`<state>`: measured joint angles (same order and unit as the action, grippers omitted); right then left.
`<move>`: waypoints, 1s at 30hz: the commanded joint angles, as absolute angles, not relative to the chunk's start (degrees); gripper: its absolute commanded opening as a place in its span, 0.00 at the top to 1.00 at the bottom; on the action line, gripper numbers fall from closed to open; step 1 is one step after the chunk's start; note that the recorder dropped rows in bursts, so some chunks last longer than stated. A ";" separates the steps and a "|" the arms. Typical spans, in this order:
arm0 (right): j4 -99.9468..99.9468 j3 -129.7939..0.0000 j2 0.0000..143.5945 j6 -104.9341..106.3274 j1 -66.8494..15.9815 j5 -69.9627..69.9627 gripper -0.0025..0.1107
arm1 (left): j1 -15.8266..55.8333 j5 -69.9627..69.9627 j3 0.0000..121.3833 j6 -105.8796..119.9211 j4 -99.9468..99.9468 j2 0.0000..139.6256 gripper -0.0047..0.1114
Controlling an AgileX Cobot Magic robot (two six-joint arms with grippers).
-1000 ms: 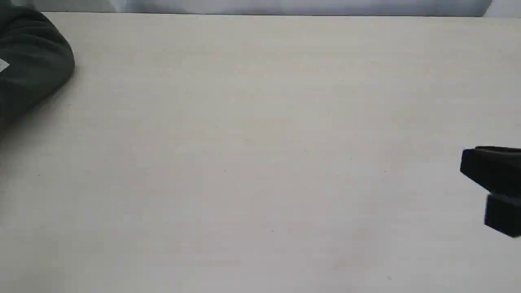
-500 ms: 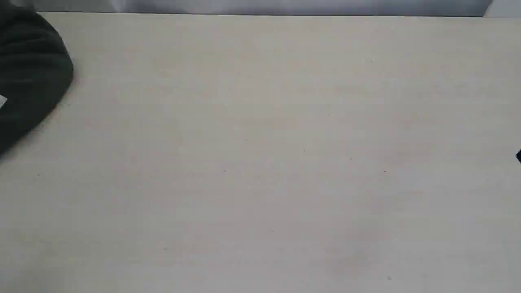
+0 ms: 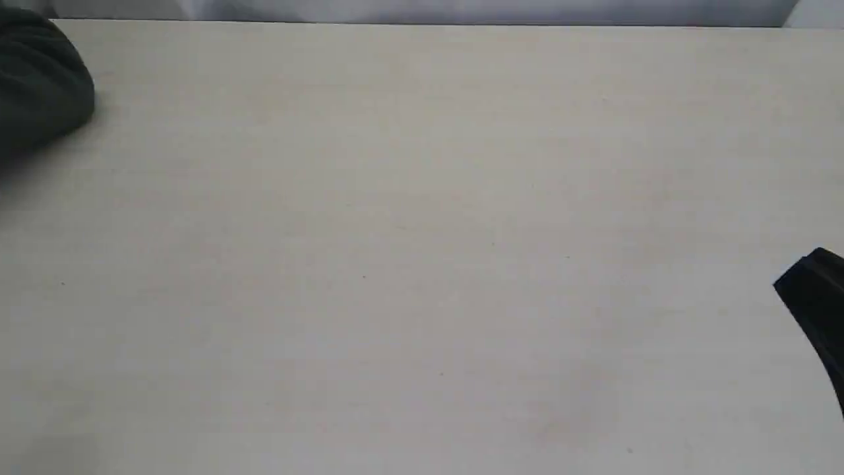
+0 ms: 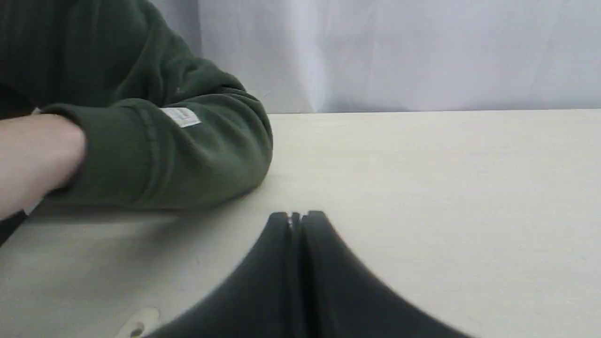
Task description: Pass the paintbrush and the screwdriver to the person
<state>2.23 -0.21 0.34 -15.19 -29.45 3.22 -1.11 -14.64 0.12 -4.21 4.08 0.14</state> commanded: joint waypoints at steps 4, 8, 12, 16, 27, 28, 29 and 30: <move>6.74 0.00 0.00 -13.93 -29.47 5.32 0.89 | -0.64 -14.31 0.00 -4.32 3.83 0.00 0.96; 4.44 0.00 0.00 -14.07 -29.47 5.85 0.89 | -0.64 -14.31 0.00 -4.32 3.83 0.00 0.96; 3.76 0.00 0.00 -14.07 -29.47 5.85 0.89 | -0.64 -14.28 0.00 -4.32 3.94 0.00 0.96; 3.76 0.00 0.00 -14.07 -29.47 5.85 0.89 | -0.64 -14.28 0.00 -4.32 3.94 0.00 0.96; 3.76 0.00 0.00 -14.07 -29.47 5.85 0.89 | -0.64 -14.28 0.00 -4.32 3.94 0.00 0.96; 3.76 0.00 0.00 -14.07 -29.47 5.85 0.89 | -0.64 -14.28 0.00 -4.32 3.94 0.00 0.96; 3.76 0.00 0.00 -14.07 -29.47 5.85 0.89 | -0.64 -14.28 0.00 -4.32 3.94 0.00 0.96; 3.76 0.00 0.00 -14.07 -29.47 5.85 0.89 | -0.64 -14.28 0.00 -4.32 3.94 0.00 0.96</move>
